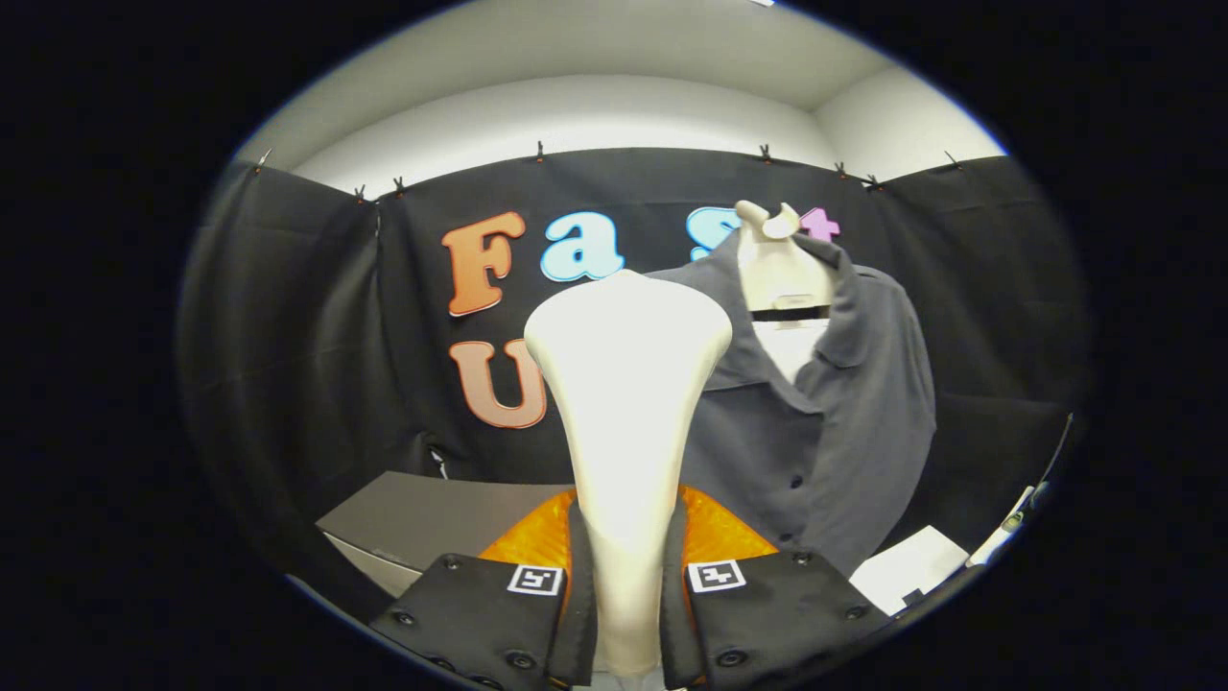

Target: Iron the clothes twice with a garment steamer, once on the left side and once on the right side.

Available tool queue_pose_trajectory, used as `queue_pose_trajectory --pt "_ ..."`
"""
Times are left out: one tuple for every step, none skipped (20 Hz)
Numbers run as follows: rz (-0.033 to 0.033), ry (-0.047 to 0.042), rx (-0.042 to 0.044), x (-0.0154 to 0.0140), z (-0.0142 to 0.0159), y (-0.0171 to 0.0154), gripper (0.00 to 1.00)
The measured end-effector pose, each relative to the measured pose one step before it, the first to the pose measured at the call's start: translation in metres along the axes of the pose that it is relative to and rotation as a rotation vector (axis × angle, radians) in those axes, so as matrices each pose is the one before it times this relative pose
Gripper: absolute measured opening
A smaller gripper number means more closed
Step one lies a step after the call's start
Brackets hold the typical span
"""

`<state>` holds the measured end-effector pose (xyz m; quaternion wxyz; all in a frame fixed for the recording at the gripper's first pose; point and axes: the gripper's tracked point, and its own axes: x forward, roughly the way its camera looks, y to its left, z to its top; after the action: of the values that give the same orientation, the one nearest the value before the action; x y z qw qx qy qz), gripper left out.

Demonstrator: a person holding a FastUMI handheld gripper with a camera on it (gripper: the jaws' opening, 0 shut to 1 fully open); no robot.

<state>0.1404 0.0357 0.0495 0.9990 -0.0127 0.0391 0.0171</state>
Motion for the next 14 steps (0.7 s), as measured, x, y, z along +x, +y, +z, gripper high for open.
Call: queue_pose_trajectory --pt "-0.01923 0.0 0.00202 0.00174 -0.00402 -0.0159 0.34" --pt "-0.01547 0.00241 -0.00188 0.00302 -0.00294 -0.01423 0.34" --pt "-0.01332 -0.00126 0.0017 0.00427 -0.00306 -0.01177 0.34" --pt "-0.00622 -0.00054 0.00291 0.00596 -0.00214 -0.00854 0.34" --pt "-0.00069 0.00005 -0.00015 0.00728 -0.00133 -0.00538 0.34" --pt "0.0004 -0.00537 -0.00154 0.00843 -0.00178 -0.0054 0.34" --pt "0.00239 -0.00385 -0.00152 0.00872 -0.00124 -0.00403 0.34" --pt "0.00809 -0.00316 -0.00038 0.00792 -0.00092 -0.00139 0.34" --pt "0.01099 -0.01022 -0.00088 0.00903 0.00057 -0.00114 0.34" --pt "0.00684 -0.01173 -0.00651 0.00717 -0.00071 -0.00239 0.34" --pt "0.00603 -0.00552 -0.00825 0.00783 -0.00268 -0.00161 0.34" --pt "0.00887 0.00332 -0.00604 0.00661 -0.00476 -0.00062 0.34" --pt "0.01103 0.00592 -0.0014 0.00401 -0.00517 -0.00053 0.34" --pt "0.01167 0.0048 0.00257 0.00529 -0.00476 0.00065 0.34"
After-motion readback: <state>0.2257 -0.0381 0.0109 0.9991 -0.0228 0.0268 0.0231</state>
